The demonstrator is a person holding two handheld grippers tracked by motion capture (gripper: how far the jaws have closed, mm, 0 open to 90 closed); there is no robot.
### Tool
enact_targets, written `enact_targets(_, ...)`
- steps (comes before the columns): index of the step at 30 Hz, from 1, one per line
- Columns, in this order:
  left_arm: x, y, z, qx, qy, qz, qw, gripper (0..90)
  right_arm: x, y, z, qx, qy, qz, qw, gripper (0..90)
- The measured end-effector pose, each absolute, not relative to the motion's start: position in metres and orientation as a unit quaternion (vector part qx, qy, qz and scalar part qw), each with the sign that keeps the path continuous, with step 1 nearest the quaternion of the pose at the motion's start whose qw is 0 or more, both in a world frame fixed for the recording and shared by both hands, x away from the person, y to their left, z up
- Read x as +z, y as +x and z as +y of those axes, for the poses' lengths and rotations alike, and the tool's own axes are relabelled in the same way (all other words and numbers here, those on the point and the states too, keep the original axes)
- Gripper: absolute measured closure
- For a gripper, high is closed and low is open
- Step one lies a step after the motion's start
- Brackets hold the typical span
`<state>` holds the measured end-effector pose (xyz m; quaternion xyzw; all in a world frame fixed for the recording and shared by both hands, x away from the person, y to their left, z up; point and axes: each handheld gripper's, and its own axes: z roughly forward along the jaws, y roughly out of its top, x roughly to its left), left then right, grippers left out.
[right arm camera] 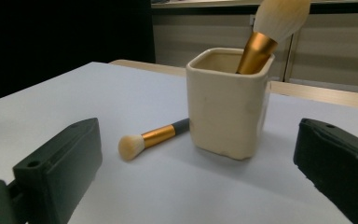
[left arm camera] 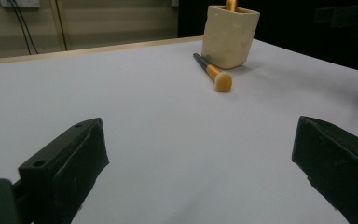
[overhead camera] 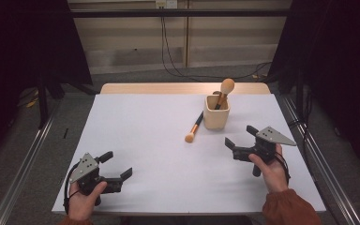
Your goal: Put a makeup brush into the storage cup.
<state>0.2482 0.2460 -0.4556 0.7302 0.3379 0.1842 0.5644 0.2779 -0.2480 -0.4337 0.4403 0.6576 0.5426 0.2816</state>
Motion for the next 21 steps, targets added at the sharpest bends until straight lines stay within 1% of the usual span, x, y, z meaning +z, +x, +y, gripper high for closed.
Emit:
enact_targets(10, -0.456, 0.250, 0.244, 0.183, 0.731, 0.339, 0.564, 3.1, -0.422, 0.309, -0.241, 0.523, 0.440, 0.675, 0.281, 0.5)
enact_targets(17, -0.456, 0.250, 0.244, 0.182, 0.732, 0.338, 0.563, 3.1, -0.416, 0.330, -0.237, 0.492, 0.453, 0.699, 0.253, 1.0)
enact_targets(21, -0.456, 0.250, 0.246, 0.184, 0.731, 0.338, 0.563, 3.1, -0.416, 0.337, -0.237, 0.474, 0.461, 0.708, 0.249, 1.8)
